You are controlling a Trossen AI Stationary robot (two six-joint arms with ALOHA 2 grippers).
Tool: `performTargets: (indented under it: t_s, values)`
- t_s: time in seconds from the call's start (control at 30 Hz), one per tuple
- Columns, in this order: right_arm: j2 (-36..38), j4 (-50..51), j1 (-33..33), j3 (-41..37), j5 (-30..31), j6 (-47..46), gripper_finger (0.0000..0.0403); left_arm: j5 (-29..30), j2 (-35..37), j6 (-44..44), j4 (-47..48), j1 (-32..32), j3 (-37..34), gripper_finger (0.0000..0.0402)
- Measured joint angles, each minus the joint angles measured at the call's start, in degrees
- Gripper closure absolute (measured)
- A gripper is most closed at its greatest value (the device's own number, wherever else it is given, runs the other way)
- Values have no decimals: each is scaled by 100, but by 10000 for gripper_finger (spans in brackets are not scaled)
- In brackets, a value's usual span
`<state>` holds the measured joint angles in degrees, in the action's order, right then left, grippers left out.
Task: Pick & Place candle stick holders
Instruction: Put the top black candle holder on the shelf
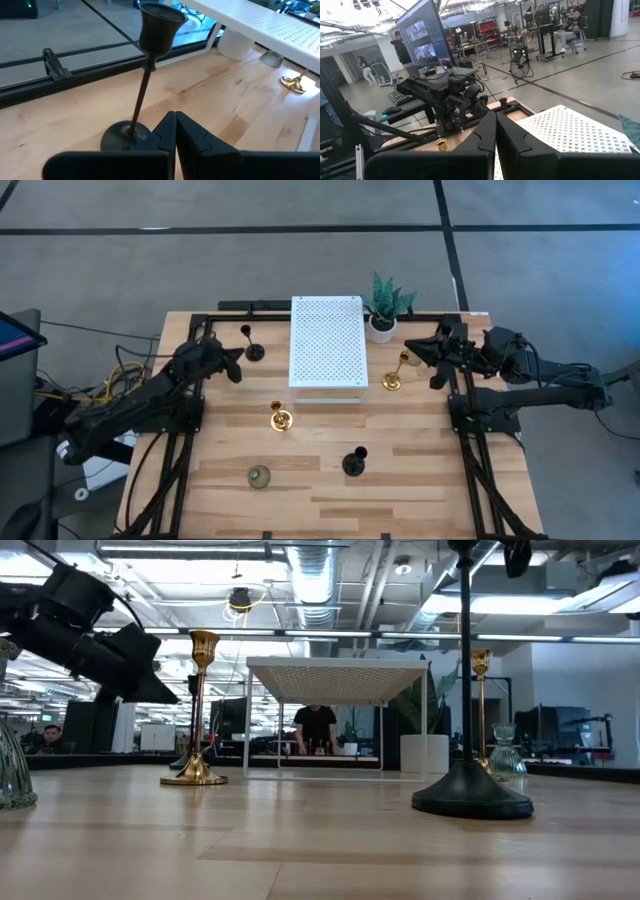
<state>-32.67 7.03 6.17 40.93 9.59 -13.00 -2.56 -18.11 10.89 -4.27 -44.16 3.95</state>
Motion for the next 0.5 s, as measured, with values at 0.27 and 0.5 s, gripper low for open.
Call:
performTargets:
  t_s: [0.27, 0.5]
  values:
    - [-43, -44, -4, -2, 318, -9, 403, -67, -725, -17, -962, -175, 0, 395]
    - [-43, -166, -4, -2, 318, 77, 403, 32, -1629, 25, -1483, -172, 0, 389]
